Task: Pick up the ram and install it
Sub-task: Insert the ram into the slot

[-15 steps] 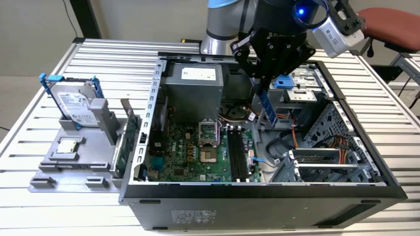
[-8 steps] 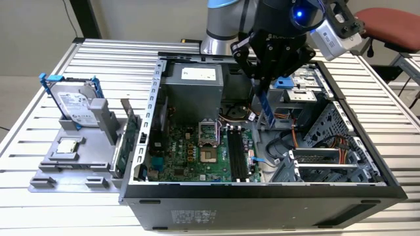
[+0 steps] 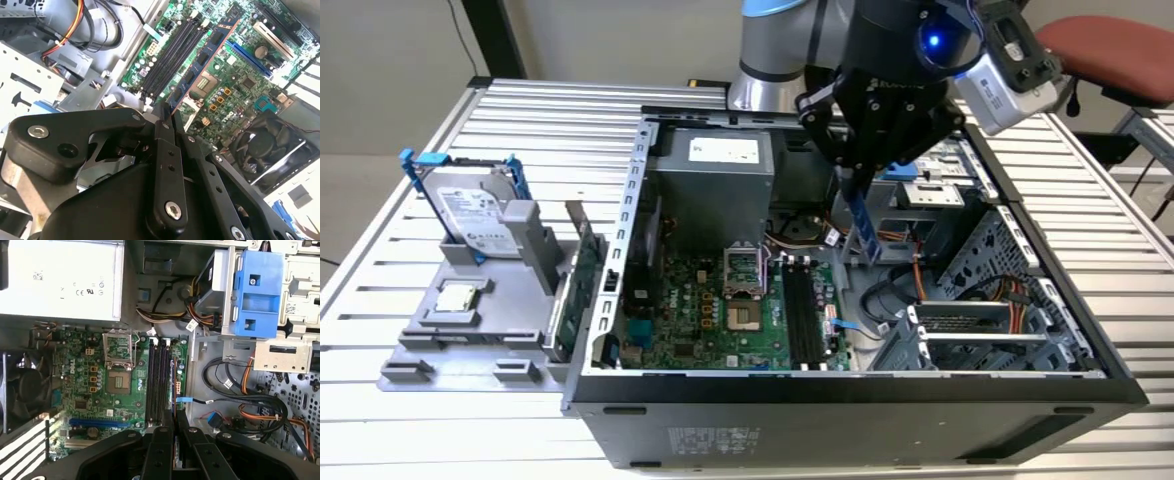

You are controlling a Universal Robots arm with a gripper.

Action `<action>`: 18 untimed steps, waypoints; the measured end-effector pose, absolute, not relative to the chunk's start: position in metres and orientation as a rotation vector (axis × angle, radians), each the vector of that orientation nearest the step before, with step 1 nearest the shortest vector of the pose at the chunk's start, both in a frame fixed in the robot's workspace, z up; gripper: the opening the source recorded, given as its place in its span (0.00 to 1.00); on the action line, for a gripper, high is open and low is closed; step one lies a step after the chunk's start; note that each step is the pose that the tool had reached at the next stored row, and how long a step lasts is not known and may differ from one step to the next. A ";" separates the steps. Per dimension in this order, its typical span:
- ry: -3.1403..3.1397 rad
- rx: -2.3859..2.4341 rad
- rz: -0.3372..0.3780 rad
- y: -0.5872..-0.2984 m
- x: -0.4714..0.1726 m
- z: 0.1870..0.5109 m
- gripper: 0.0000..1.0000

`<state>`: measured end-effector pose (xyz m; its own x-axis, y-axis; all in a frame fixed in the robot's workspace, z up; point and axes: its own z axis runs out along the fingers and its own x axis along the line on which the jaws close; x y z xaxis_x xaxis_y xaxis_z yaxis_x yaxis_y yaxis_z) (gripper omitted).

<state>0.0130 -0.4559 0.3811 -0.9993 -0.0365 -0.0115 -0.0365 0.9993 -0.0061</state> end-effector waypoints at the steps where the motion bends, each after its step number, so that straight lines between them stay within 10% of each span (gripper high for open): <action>1: 3.133 -0.056 -0.009 -0.456 0.014 0.380 0.00; 18: 3.136 0.018 -0.008 -0.456 0.018 0.371 0.00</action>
